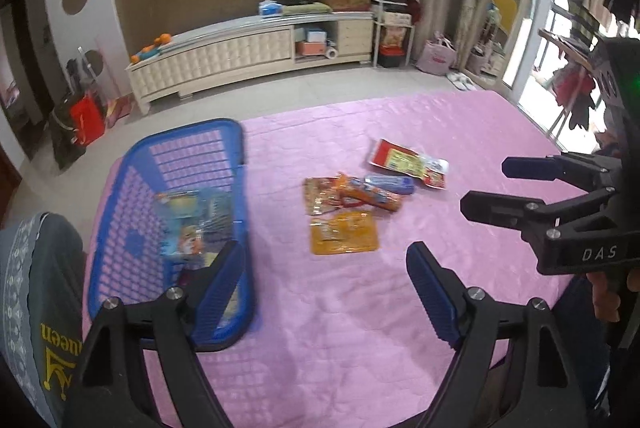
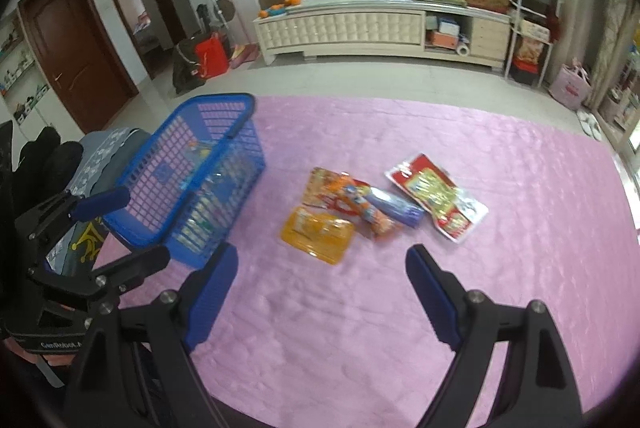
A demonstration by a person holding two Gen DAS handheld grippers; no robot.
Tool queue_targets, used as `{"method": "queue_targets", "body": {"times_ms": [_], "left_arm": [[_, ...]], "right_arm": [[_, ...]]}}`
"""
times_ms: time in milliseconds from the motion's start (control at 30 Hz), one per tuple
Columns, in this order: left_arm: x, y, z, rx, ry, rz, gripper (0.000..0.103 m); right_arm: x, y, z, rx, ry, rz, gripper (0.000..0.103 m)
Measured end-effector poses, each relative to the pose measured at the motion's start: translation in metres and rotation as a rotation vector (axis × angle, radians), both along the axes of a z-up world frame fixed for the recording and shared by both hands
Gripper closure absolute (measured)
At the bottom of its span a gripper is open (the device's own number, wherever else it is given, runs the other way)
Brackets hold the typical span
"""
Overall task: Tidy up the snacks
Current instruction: 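Withdraw both grippers from the basket back toward the snack pile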
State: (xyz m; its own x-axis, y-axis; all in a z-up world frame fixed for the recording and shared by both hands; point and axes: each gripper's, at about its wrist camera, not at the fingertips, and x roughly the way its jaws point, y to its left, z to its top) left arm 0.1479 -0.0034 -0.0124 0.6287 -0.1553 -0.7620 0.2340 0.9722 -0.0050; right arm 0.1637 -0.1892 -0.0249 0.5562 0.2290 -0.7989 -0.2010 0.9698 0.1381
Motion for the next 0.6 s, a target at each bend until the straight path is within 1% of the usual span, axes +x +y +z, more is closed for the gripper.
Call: {"method": "queue_targets", "body": {"times_ms": [200,367,500,600], "left_arm": [[0.01,-0.033,-0.015,0.018,0.024,-0.055,0.021],[0.024,-0.049,-0.035,0.018,0.067,-0.047,0.021],[0.035,-0.06,-0.051,0.006,0.11,-0.073,0.022],[0.044,-0.066,-0.066,0.026,0.124,-0.062,0.022]], "right_arm": [[-0.006,-0.032,-0.012,0.039,0.017,-0.036,0.014],[-0.005,-0.048,-0.03,0.036,0.045,-0.06,0.014],[0.0,-0.056,-0.042,0.03,0.055,-0.061,0.014],[0.007,-0.062,-0.053,0.033,0.071,-0.071,0.014]]}}
